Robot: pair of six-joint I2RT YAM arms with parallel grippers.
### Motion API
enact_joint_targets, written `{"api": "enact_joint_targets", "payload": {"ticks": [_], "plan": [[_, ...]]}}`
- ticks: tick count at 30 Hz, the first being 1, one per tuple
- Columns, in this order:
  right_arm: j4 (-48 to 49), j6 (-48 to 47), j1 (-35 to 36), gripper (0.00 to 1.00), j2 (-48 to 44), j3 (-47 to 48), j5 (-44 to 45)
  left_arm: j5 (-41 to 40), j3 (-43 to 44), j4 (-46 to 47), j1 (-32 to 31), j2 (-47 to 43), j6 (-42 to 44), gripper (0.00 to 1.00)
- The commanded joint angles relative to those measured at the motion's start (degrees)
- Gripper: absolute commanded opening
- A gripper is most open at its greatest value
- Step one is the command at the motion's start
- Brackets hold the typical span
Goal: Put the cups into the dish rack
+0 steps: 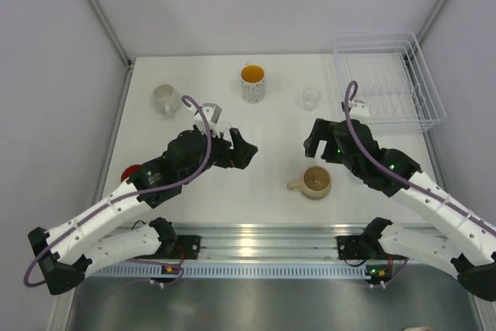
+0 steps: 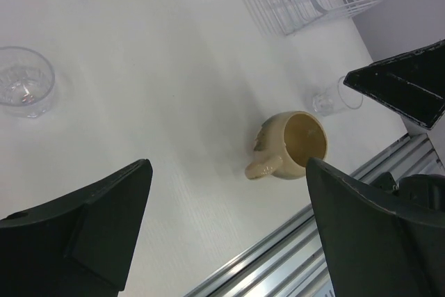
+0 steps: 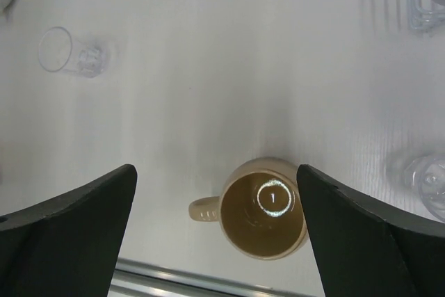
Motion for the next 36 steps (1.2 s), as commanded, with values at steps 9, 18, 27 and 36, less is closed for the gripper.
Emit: {"api": "enact_joint_targets", "payload": {"ticks": [9, 18, 27, 36], "plan": [[-8.2, 7.1, -0.6, 0.99, 2.9, 5.8, 9.2, -1.8, -1.2, 3.4, 0.0, -3.0, -0.4, 0.98], [-11.1, 7.0, -5.9, 0.99, 0.0, 4.3, 9.4, -0.4, -1.9, 3.4, 0.0, -1.2, 1.4, 0.96], [-6.9, -0.1, -7.2, 0.98, -4.6, -0.3, 1.2, 11.2, 2.9, 3.6, -0.1, 12.9, 5.3, 0.88], [-3.0, -3.9, -7.2, 0.97, -15.9, -5.7, -2.9, 20.4, 11.3, 6.8, -0.1, 27.1, 17.2, 0.79]]}}
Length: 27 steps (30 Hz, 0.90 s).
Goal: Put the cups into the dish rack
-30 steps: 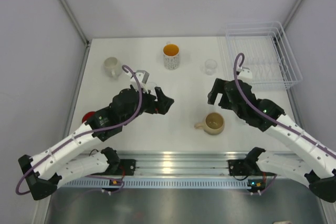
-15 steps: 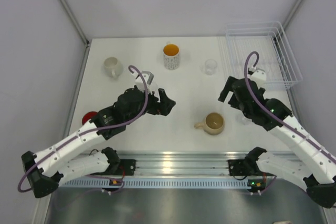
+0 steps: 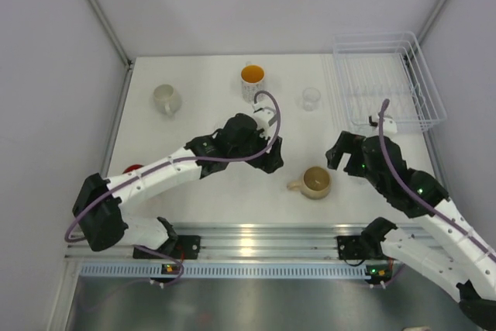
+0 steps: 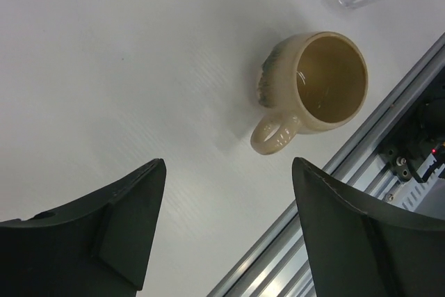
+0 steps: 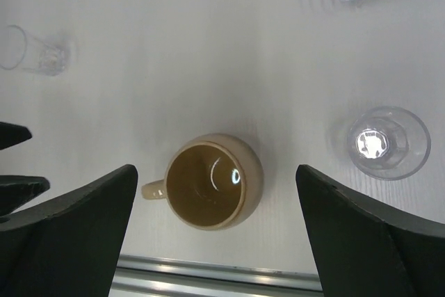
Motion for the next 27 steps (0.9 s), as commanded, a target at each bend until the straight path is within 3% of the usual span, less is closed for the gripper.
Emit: {"api": "enact_joint_targets", "payload": {"ticks": [1, 12, 27], "plan": [[4.7, -2.5, -0.4, 0.97, -6.5, -0.9, -1.7, 5.8, 6.4, 5.5, -0.1, 3.8, 6.3, 0.79], [6.6, -3.8, -0.4, 0.97, -18.0, -3.5, 0.1, 17.1, 15.0, 6.3, -0.1, 16.9, 12.2, 0.74], [3.1, -5.3, -0.4, 0.97, -22.5, -1.5, 2.7, 16.6, 25.0, 5.2, -2.7, 33.3, 15.7, 0.65]]}}
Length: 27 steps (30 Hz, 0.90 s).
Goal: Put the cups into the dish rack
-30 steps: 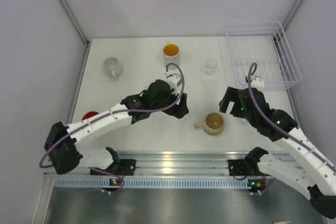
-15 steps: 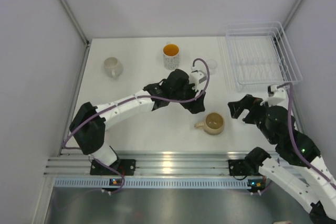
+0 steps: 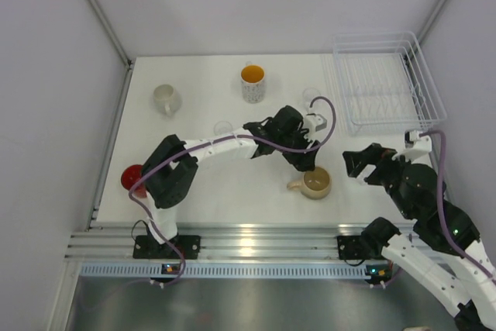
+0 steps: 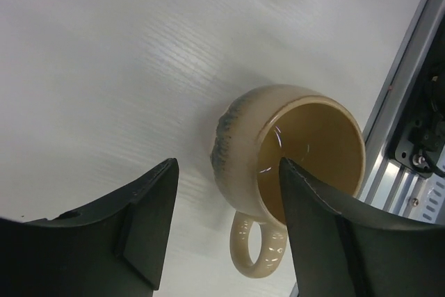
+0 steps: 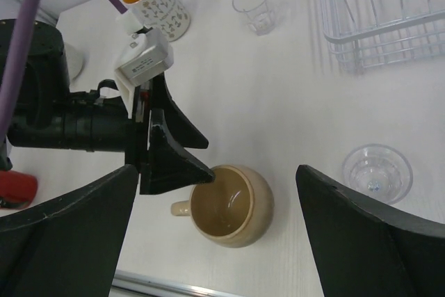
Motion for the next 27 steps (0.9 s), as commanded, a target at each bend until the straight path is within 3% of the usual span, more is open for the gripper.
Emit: {"api": "enact_joint_targets", "payload": {"ticks": [1, 9, 12, 16, 17, 19, 20, 22, 27], "plan": [[-0.1, -1.1, -0.4, 0.97, -1.7, 2.0, 1.8, -1.3, 3.2, 0.8, -0.8, 2.0, 2.4, 0.65], [-1.1, -0.2, -0.4, 0.97, -2.1, 0.6, 1.6, -1.4, 3.5, 0.8, -1.7, 4.7, 2.7, 0.62], [-1.4, 0.3, -0.4, 0.97, -2.5, 0.0, 1.6, -1.6, 3.8, 0.8, -2.2, 5.8, 2.2, 0.56], [-0.8, 1.7, -0.4, 0.97, -2.8, -0.9, 1.3, -1.5, 4.1, 0.8, -2.5, 6.5, 1.4, 0.42], [-0.7, 2.3, -0.5, 0.97, -2.8, -1.1, 1.1, -1.4, 4.0, 0.8, -2.6, 6.4, 1.0, 0.32], [-0.1, 2.8, -0.4, 0.97, -2.6, -2.0, -0.1, -1.0, 3.6, 0.8, -2.7, 6.5, 0.7, 0.23], [0.6, 3.0, -0.4, 0.97, -2.6, -2.3, -0.8, -0.8, 3.5, 0.8, -2.7, 6.5, 0.2, 0.12], [1.3, 3.0, -0.4, 0.97, -2.5, -3.2, -2.6, -0.1, 3.2, 0.8, -2.7, 6.2, -0.3, 0.03], [7.3, 2.2, -0.4, 0.97, -4.0, -6.5, -8.1, 3.4, 1.0, 4.0, -1.4, 2.8, -4.9, 0.0]]}}
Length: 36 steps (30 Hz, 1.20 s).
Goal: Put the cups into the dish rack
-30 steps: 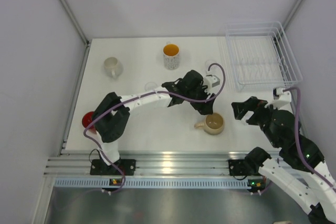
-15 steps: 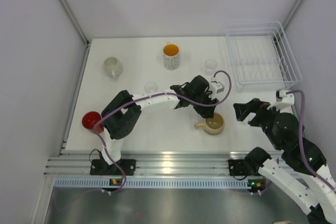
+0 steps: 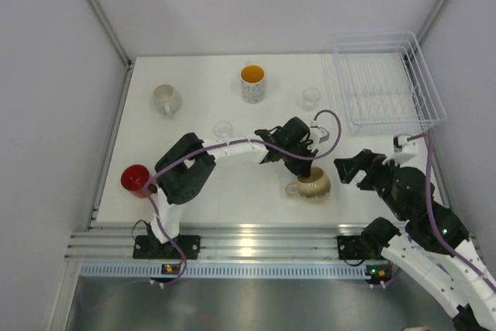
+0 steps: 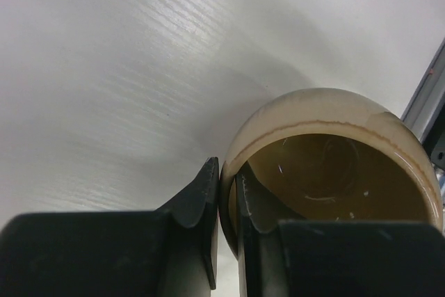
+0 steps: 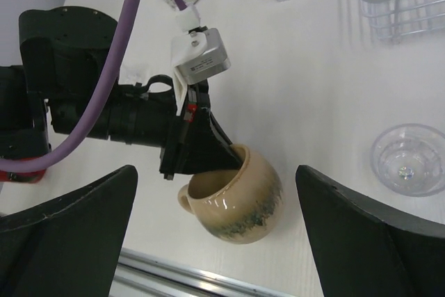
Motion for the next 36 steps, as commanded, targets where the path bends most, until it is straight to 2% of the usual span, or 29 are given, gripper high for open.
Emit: {"api": "enact_joint_targets", "payload": {"ticks": [1, 7, 10, 16, 20, 22, 23, 24, 27, 36], "plan": [[6.8, -0.1, -0.5, 0.97, -1.5, -1.2, -4.7, 6.5, -1.3, 6.8, 1.5, -6.5, -6.9, 0.0], [9.2, -2.3, -0.4, 0.98, -0.9, -0.5, -10.3, 13.5, -10.2, 23.8, 7.8, -14.5, -20.5, 0.0], [10.0, -2.6, -0.4, 0.97, -0.7, -1.0, -12.3, 13.6, -13.1, 27.7, 10.2, -17.0, -23.3, 0.0], [12.2, -3.0, -0.4, 0.96, 0.2, -1.8, -17.3, 13.0, -14.7, 28.6, 10.8, -19.9, -25.5, 0.0], [16.5, -2.7, -0.4, 0.94, 0.1, -3.7, -23.4, 12.9, -18.3, 38.8, 11.7, -23.3, -32.6, 0.0], [18.7, -2.7, -0.4, 0.92, -0.2, -4.8, -25.1, 13.5, -19.9, 43.4, 12.6, -25.4, -38.7, 0.0], [21.3, -2.6, -0.5, 0.9, -0.7, -6.1, -26.3, 13.8, -21.1, 48.5, 13.4, -26.0, -40.8, 0.0], [22.5, -2.5, -0.4, 0.81, -1.0, -6.7, -26.8, 14.3, -21.8, 51.0, 13.7, -27.2, -44.5, 0.0], [27.0, -1.6, -0.4, 0.68, -1.6, -8.4, -27.5, 14.6, -22.3, 57.0, 14.2, -28.4, -48.6, 0.0], [43.0, 0.4, -0.4, 0.66, -0.8, -13.4, -31.5, 9.1, -24.5, 65.1, 13.9, -32.5, -60.7, 0.0]]}}
